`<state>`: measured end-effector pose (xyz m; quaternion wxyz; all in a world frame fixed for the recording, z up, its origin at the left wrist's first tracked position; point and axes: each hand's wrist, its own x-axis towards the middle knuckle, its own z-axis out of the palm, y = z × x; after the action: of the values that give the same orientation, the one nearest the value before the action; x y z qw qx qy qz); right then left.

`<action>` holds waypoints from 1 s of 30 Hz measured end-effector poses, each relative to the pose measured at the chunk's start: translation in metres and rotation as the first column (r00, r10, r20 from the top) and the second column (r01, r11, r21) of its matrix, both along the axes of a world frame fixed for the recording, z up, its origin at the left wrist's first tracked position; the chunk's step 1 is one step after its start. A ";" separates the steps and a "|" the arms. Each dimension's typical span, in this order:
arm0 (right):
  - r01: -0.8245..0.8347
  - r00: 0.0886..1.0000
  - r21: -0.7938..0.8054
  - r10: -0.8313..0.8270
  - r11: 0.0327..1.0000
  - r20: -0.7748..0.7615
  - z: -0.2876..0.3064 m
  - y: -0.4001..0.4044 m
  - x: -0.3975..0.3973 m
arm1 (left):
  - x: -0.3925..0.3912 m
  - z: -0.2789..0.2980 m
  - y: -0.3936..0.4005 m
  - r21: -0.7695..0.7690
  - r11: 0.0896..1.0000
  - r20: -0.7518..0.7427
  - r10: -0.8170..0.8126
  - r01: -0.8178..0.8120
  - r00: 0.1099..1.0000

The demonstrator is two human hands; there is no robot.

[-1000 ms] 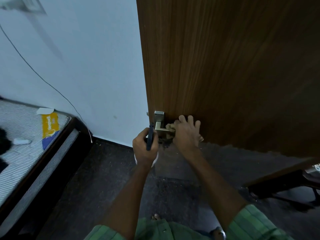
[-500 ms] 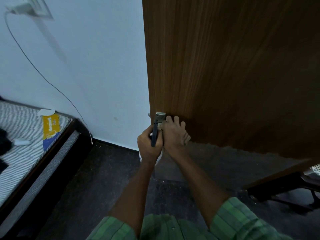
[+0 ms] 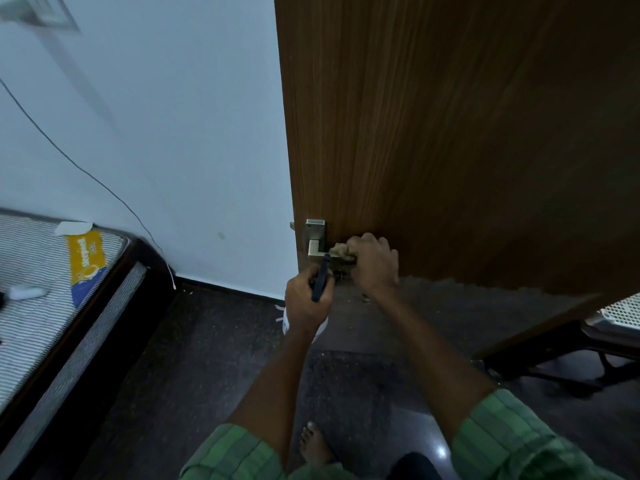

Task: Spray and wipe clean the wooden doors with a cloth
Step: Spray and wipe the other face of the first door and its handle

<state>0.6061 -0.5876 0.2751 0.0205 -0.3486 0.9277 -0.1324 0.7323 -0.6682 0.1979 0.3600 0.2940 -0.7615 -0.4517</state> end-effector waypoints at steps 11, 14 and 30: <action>-0.063 0.994 0.024 0.060 0.998 0.091 -0.002 0.006 -0.014 | 0.000 0.021 0.001 -0.043 0.996 0.160 -0.075 0.083 0.984; 0.151 0.947 -0.097 -0.116 0.984 0.299 -0.015 0.010 -0.022 | 0.009 0.010 -0.004 -0.072 0.991 0.185 -0.097 0.112 0.978; -0.240 0.881 -0.789 -0.215 0.566 -0.422 -0.155 0.003 -0.030 | -0.049 -0.082 -0.002 -0.139 0.980 0.015 -0.145 0.146 0.989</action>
<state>0.5757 -0.5850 0.1198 -0.3702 -0.3452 0.7297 -0.4596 0.6837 -0.6705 0.1162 0.3438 0.2128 -0.8117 -0.4215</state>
